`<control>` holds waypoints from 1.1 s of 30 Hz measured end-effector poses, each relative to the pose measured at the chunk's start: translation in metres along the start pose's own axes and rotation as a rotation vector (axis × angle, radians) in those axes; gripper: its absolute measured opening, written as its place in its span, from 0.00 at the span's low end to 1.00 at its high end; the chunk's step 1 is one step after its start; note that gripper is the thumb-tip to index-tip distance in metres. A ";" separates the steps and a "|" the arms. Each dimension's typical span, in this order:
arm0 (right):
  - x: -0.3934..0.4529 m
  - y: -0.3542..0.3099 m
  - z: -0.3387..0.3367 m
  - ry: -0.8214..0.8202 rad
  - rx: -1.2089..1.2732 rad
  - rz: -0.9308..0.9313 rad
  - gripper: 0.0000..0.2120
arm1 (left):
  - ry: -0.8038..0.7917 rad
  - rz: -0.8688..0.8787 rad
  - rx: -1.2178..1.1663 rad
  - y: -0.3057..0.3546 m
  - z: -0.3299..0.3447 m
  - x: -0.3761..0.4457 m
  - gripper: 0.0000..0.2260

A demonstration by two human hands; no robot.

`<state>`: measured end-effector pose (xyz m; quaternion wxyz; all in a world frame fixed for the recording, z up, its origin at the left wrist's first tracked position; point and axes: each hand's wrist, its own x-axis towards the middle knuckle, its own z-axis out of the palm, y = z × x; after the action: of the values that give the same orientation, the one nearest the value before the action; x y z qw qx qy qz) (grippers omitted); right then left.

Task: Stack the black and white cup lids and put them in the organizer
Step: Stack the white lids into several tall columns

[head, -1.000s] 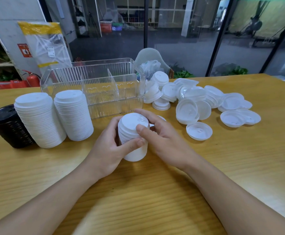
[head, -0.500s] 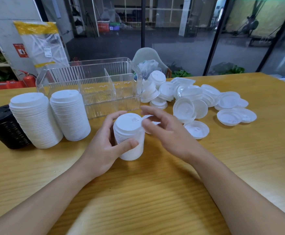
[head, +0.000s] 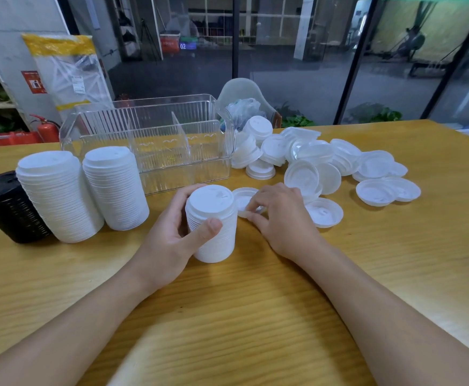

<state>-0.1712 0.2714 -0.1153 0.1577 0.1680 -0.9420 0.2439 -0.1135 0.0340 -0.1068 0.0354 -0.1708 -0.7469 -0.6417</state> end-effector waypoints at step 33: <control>-0.005 -0.012 -0.023 -0.032 0.975 0.251 0.26 | -0.174 -0.004 -0.006 0.002 -0.006 -0.003 0.30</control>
<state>-0.1569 0.2743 -0.0929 0.0158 0.1111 -0.7338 0.6700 -0.1115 0.0275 -0.1048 -0.0313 -0.2245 -0.7456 -0.6267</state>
